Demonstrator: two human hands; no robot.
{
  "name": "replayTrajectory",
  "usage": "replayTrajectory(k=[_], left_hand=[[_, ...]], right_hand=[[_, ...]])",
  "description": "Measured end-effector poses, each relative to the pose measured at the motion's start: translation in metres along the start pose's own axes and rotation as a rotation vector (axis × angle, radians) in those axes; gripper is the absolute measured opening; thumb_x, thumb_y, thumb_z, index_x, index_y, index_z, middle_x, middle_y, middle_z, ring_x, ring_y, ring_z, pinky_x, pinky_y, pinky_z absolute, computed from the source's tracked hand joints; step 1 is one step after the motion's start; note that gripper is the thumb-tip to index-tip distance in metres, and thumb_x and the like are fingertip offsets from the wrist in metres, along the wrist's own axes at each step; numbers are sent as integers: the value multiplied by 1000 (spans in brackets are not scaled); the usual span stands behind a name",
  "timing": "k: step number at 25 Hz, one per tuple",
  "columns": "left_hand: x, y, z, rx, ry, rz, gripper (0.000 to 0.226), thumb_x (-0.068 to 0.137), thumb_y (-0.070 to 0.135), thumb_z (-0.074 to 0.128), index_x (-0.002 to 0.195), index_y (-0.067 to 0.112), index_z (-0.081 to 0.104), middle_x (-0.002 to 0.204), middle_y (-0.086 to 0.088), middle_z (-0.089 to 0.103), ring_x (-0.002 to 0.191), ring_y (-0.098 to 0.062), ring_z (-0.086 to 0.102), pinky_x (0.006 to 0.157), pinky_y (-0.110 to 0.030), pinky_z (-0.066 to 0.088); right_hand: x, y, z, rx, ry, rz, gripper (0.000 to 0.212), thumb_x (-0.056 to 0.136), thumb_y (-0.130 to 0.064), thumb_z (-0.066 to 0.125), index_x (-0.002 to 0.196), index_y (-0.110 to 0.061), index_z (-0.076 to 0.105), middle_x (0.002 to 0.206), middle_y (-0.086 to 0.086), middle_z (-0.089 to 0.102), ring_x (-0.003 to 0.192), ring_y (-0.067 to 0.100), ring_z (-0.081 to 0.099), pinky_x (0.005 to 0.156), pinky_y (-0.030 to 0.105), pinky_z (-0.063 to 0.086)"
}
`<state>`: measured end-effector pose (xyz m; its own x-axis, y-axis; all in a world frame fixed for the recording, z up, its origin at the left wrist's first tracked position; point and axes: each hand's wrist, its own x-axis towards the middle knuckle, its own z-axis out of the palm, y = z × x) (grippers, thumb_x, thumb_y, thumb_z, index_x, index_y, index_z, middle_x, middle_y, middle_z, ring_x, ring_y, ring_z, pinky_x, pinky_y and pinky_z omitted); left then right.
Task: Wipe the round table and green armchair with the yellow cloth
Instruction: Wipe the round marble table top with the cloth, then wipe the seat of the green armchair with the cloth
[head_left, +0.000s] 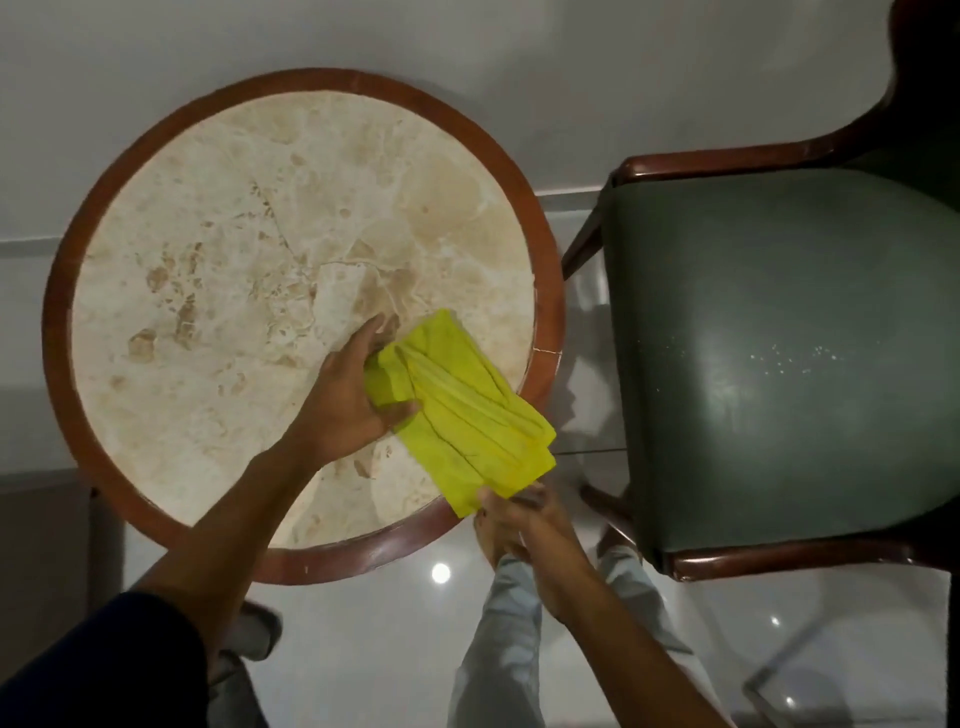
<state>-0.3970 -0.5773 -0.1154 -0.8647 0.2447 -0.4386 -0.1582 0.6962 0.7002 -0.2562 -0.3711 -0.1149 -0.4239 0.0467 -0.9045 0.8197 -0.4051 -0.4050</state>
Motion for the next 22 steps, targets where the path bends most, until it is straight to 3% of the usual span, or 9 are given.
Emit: replayTrajectory(k=[2,5,6,8,11,14,17,20,22], left_hand=[[1,8,1,-108,-42,-109,97,74,7,81,150,24,23,132,-3,45,116,-16,49,84,-7,47],[-1,32,15,-276,-63,-260,80,74,-1,78,139,26,40,100,-2,61,98,-22,62,80,-28,56],[-3,43,25,-323,-67,-282,74,73,-3,78,134,24,46,91,-3,61,91,-17,64,73,-23,56],[-4,77,60,-429,-95,-247,63,73,-12,75,126,13,52,82,-8,58,69,0,65,59,-10,51],[-2,144,142,-437,-179,-113,51,73,-13,74,118,4,54,79,-8,58,55,5,59,61,-17,50],[-5,201,214,-343,-258,-72,42,81,16,76,115,16,52,69,-3,65,67,-15,63,74,-35,53],[9,217,241,251,-198,104,49,87,57,54,125,28,45,101,-1,74,104,-27,64,93,-42,47],[47,193,209,554,-17,245,49,92,58,37,129,27,46,131,-7,61,127,-29,48,103,-48,32],[73,159,176,701,110,310,48,95,50,38,132,21,46,147,-12,46,137,-31,38,109,-56,30]], right_hand=[[9,-2,7,21,6,-80,48,76,-5,79,120,-4,62,96,10,74,78,20,72,63,25,55],[11,-32,-19,109,77,-186,43,76,13,71,116,-2,64,98,10,74,83,16,74,70,27,60],[8,-45,-38,79,93,-243,45,75,13,71,116,-3,64,98,8,75,81,15,74,74,31,62],[-2,-75,-89,-160,189,-372,48,73,5,77,117,-7,62,104,8,73,89,21,71,85,41,59],[-22,-131,-176,-585,528,-520,56,71,-10,81,119,-8,51,96,3,60,86,26,61,71,32,46],[-24,-178,-242,-771,746,-656,56,76,-7,73,124,-10,45,97,12,60,95,38,62,72,38,47],[4,-185,-266,-862,1070,-636,67,82,-16,67,141,-14,34,136,19,48,125,38,46,102,50,37],[42,-155,-232,-786,1063,-535,71,92,-40,54,149,-8,26,156,20,29,144,35,25,115,51,25],[78,-137,-210,-863,1006,-455,80,94,-55,41,152,-6,15,163,16,12,151,30,7,120,53,10]])
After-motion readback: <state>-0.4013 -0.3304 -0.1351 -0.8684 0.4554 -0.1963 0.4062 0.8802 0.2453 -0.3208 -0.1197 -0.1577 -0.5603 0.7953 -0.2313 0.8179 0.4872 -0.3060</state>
